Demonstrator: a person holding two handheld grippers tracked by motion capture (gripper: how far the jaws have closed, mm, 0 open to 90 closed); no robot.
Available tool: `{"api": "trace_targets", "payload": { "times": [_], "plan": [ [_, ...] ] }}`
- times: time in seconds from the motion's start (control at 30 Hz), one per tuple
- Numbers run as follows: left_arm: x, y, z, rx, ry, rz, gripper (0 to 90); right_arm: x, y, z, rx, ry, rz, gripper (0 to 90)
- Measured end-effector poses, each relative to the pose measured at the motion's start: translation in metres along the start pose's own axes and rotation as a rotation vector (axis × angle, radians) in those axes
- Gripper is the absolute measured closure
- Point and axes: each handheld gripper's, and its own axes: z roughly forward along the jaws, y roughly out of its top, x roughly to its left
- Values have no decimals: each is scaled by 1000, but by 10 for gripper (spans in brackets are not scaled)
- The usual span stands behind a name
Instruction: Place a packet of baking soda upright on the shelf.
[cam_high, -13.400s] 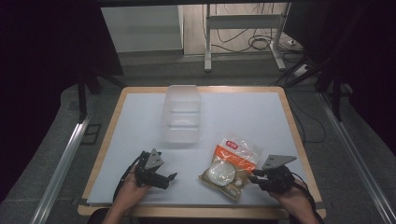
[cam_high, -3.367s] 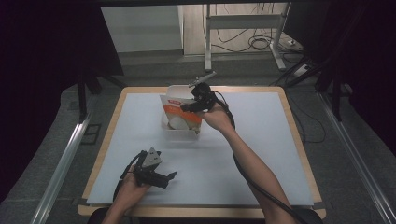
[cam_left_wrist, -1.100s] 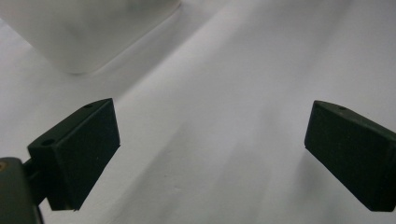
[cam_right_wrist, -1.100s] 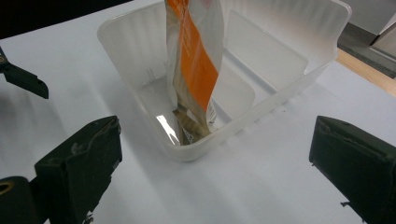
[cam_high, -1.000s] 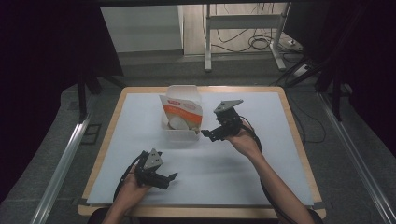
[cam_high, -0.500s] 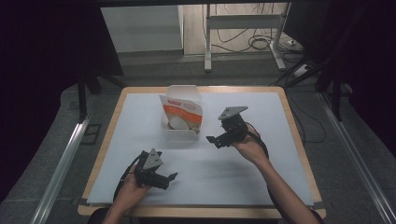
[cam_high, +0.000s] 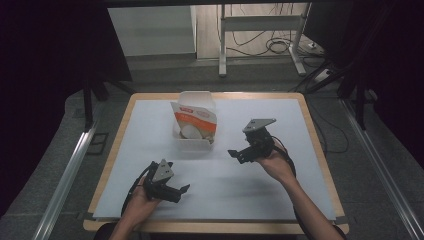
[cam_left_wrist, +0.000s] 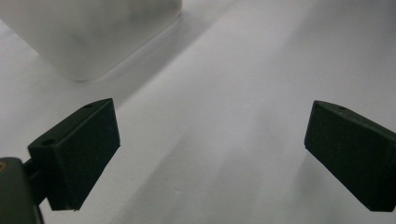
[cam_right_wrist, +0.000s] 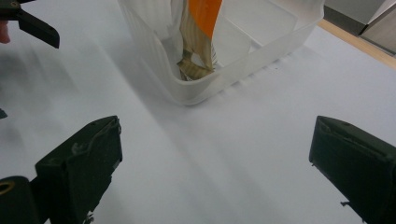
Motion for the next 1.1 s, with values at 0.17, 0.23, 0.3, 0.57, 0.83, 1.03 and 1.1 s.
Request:
{"api": "trace_targets", "payload": {
  "times": [0.17, 0.23, 0.3, 0.57, 0.83, 1.03, 1.1],
  "plan": [
    [0, 0, 0, -1, 2, 1, 34, 4, -6, -4, 11, -5, -7, 25],
    [0, 0, 0, -6, 2, -3, 35, 6, -7, -6, 12, -7, -12, 25],
    [0, 0, 0, -6, 4, -3, 35, 8, -8, -7, 16, -7, -19, 25],
    [0, 0, -1, -10, 9, -5, 35, 16, -14, -15, 20, -22, -41, 25],
    [1, 0, -2, -13, 15, -1, 35, 18, -23, -28, 14, -10, -32, 0],
    [0, 1, -3, -16, 18, 0, 35, 20, -32, -37, 36, -55, -60, 0],
    [0, 0, -3, -16, 18, -3, 35, 20, -35, -42, 25, -92, -83, 0]
  ]
}}
